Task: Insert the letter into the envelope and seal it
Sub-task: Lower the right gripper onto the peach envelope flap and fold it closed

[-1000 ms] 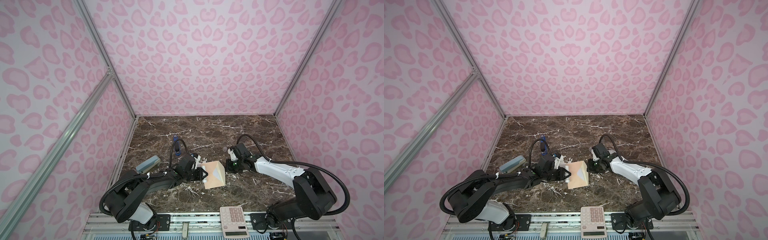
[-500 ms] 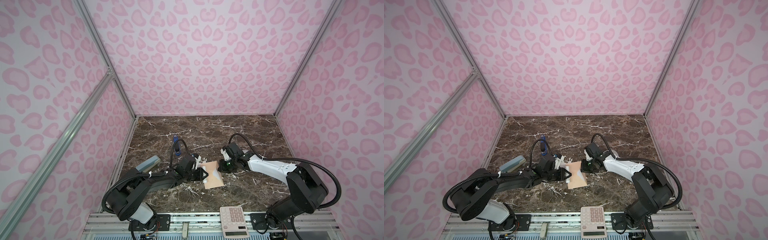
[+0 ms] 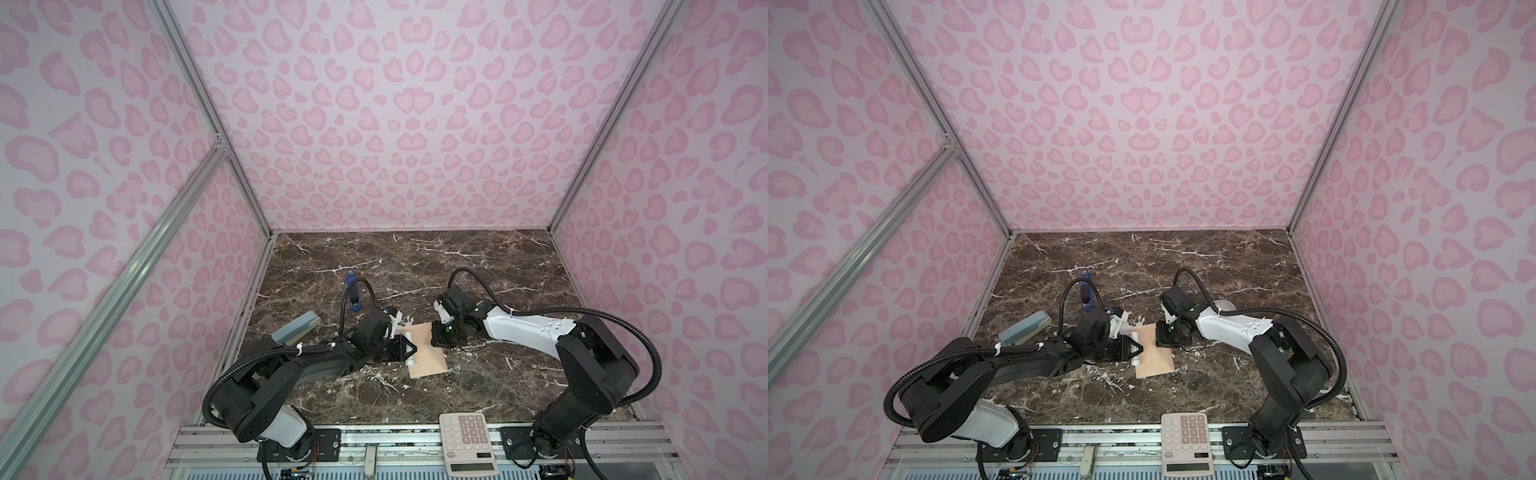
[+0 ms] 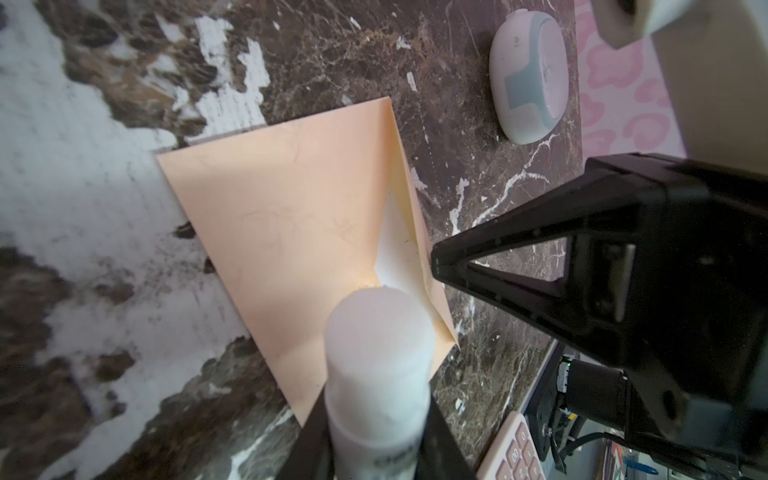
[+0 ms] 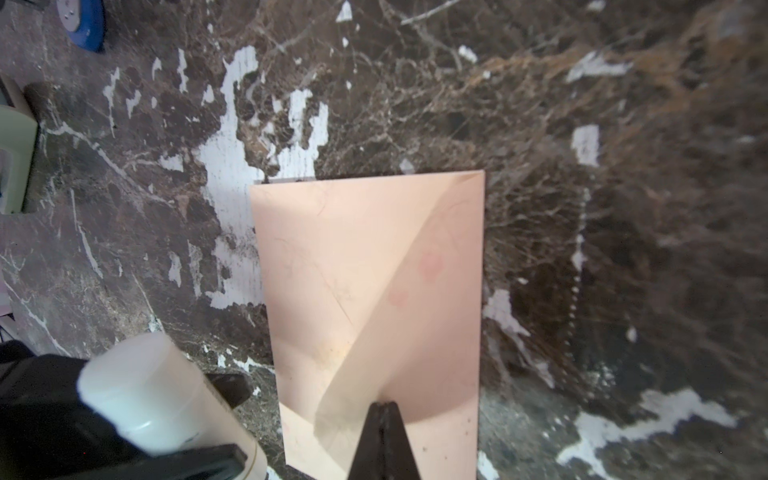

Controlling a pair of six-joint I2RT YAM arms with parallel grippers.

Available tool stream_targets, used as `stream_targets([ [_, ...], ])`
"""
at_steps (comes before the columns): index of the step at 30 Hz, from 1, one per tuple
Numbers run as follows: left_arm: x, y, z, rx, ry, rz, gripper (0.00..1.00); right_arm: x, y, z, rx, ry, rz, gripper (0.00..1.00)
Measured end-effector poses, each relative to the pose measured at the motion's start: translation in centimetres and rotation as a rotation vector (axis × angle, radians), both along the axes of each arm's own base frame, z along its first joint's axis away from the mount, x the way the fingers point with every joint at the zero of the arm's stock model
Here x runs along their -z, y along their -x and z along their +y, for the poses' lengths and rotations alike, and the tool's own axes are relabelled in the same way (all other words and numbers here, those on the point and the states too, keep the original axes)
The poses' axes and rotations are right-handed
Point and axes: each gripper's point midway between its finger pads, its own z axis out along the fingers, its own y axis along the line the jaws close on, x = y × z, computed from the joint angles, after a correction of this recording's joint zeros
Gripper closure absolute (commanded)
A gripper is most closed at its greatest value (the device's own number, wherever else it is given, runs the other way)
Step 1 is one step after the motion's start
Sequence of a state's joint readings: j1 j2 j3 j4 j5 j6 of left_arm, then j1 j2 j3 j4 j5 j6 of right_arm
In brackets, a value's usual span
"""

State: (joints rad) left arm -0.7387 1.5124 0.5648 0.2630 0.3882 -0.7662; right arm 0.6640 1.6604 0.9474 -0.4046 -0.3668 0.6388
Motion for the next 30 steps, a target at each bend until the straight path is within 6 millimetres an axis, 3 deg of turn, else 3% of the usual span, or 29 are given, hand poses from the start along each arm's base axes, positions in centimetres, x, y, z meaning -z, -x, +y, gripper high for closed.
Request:
stream_targets([
  [30, 1.4, 0.3, 0.1, -0.003, 0.010, 0.046, 0.96, 1.0, 0.7, 1.6, -0.067, 0.104, 0.040, 0.95],
])
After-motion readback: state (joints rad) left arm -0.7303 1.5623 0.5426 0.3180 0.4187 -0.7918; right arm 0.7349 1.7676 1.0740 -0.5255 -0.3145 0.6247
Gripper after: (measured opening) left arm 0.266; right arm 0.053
